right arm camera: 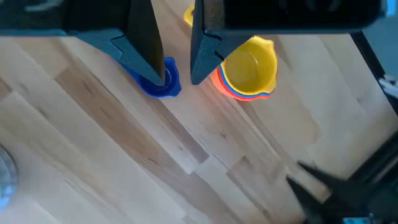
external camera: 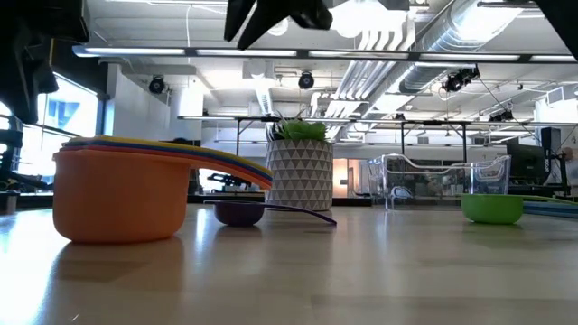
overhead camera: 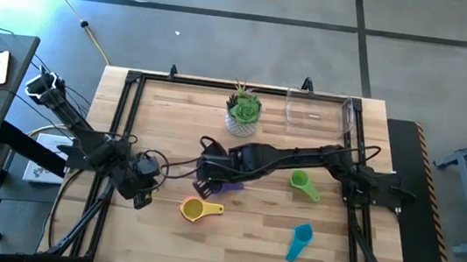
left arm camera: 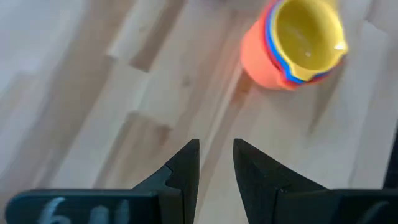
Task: Nest measuring cups in basket
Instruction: Move the nested measuring cups to the bottom of the table
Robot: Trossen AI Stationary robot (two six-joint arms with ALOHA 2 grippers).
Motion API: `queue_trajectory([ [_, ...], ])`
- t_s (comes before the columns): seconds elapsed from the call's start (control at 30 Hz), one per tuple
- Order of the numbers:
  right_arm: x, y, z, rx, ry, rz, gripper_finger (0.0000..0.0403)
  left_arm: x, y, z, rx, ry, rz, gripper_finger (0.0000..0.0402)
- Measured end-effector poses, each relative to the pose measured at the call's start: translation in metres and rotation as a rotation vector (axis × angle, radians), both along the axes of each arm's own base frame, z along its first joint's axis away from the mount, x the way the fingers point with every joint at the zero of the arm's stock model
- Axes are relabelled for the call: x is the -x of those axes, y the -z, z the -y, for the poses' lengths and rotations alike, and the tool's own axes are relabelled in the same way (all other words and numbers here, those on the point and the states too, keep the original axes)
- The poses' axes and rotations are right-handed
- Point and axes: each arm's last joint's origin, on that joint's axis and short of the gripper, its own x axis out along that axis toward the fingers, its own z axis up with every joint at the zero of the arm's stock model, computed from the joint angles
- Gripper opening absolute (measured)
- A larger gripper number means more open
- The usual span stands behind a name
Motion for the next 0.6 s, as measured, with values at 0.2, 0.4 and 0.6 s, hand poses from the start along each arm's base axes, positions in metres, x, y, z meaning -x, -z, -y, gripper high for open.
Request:
queue_trajectory([
  [0.2,0.014,-0.01,-0.013,-0.038,0.101,-0.003,0.0069,-0.01,0.019,0.002,0.047,0.078,0.053,0.009],
  [0.4,0.024,-0.014,-0.025,-0.051,0.176,-0.006,0.0069,-0.017,0.036,0.001,0.018,0.096,-0.002,0.009],
  [0.6,0.026,-0.014,-0.031,-0.069,0.198,-0.002,0.0069,-0.035,0.049,0.005,0.002,0.095,0.007,0.009],
])
